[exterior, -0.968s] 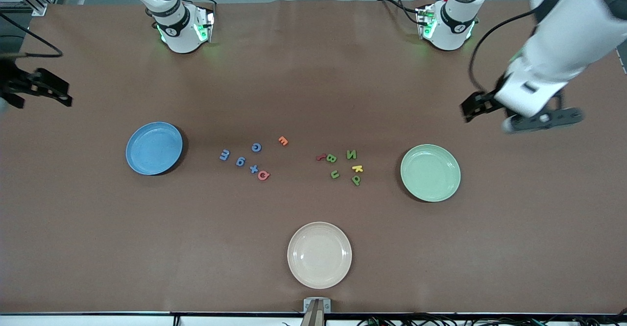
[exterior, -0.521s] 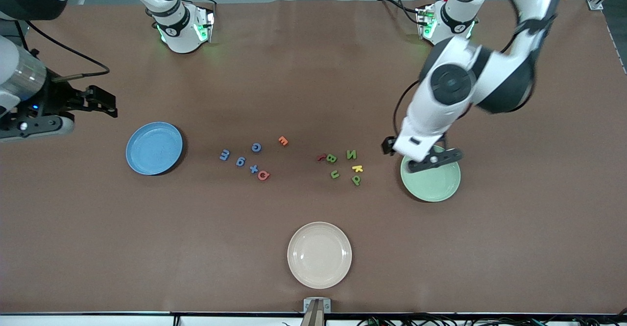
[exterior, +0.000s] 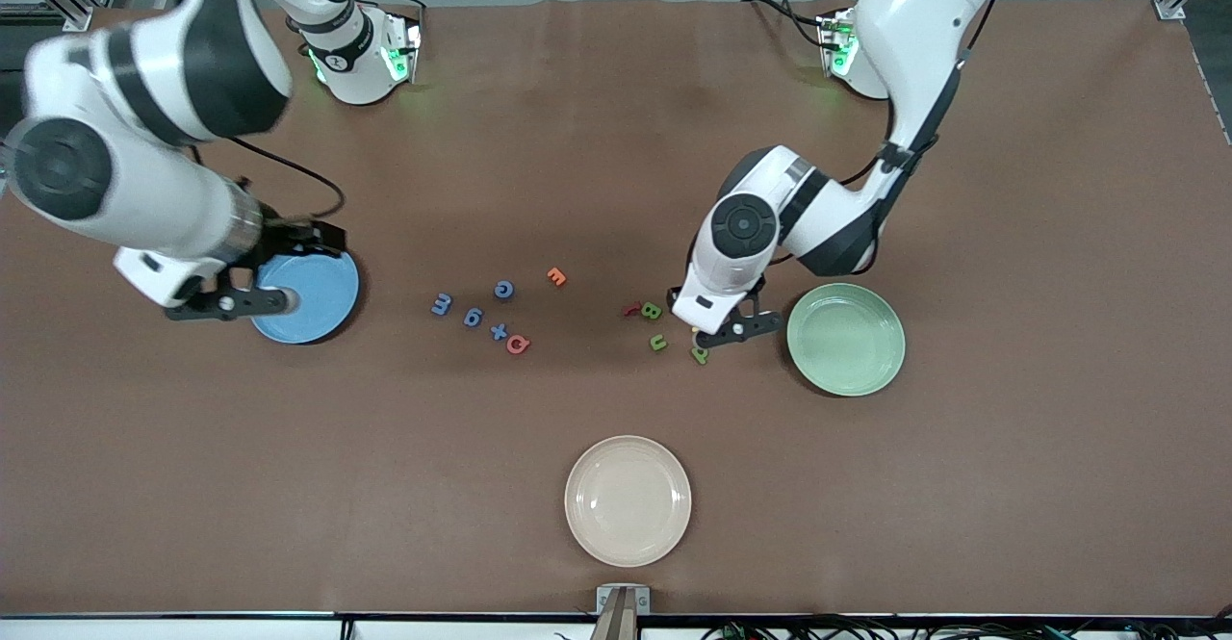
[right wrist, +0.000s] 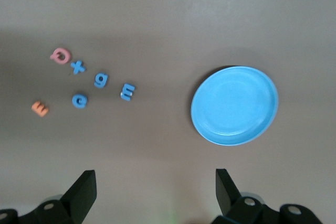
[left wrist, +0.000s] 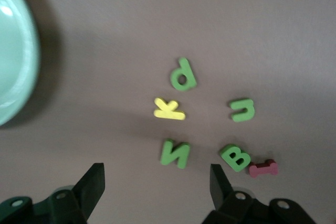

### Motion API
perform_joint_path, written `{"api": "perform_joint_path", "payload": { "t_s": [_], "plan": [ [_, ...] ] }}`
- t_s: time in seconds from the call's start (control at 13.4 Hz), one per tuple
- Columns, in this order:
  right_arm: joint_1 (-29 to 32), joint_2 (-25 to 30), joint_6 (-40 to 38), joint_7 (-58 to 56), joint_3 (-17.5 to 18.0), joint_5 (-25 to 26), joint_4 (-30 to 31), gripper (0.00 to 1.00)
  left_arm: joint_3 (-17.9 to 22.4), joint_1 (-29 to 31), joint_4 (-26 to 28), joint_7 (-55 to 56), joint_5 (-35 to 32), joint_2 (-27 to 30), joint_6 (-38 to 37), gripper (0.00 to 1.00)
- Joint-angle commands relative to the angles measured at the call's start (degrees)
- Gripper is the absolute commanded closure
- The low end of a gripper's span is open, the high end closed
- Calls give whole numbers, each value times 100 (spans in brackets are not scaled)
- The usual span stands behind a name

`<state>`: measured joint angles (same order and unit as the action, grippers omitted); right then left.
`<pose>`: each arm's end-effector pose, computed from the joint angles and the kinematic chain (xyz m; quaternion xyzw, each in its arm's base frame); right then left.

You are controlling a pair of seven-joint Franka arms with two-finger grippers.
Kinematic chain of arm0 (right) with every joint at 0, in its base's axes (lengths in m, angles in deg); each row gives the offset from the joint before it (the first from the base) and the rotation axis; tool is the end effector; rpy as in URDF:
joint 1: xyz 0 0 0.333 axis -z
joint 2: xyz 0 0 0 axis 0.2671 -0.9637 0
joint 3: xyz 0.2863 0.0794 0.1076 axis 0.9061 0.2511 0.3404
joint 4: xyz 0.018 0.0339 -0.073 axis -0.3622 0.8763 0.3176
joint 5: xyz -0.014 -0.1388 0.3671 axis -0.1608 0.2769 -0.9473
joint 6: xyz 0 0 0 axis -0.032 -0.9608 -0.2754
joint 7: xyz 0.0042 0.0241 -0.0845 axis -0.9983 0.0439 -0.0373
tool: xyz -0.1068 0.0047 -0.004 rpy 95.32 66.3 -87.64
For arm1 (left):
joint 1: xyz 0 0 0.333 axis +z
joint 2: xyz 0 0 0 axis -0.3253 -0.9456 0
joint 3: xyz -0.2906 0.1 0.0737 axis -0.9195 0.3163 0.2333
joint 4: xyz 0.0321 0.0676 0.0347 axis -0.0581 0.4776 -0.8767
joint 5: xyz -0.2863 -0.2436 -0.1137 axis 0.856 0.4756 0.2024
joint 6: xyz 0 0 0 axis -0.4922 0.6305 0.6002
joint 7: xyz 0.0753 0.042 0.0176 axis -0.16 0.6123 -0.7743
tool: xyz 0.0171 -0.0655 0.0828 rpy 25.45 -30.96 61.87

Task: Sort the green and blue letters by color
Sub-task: 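Reach the left gripper to green letters while the right gripper reaches blue letters, then grasp green N with the left gripper while the right gripper grasps blue E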

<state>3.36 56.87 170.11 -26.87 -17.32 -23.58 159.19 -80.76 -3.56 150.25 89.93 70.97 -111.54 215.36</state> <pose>0.5853 0.1503 0.4710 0.9926 0.0155 -0.1181 0.0220 0.5363 -0.4017 0.2505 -0.9926 -0.1115 0.0469 0.0071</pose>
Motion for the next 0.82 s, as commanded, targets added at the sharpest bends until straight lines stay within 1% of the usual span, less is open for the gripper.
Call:
{"api": "perform_joint_path", "payload": {
  "t_s": [0.0,0.22,0.37,0.45,0.74],
  "plan": [
    [-201,137,944,632,-49,-130,959,0,-4,-92,241,101,-92,-144,631,15],
    [-394,111,2349,1211,-49,-139,1908,0,5,-102,260,83,-109,-303,704,19],
    [-562,-64,3229,1651,-49,-139,2384,0,5,-102,260,66,-179,-373,704,21],
    [-562,-248,3590,1670,-49,-139,2482,0,5,-102,260,74,-284,-390,713,23],
    [-527,-951,4409,1670,-49,-139,2553,1,5,-110,251,74,-312,-575,879,28]
  ]
}}
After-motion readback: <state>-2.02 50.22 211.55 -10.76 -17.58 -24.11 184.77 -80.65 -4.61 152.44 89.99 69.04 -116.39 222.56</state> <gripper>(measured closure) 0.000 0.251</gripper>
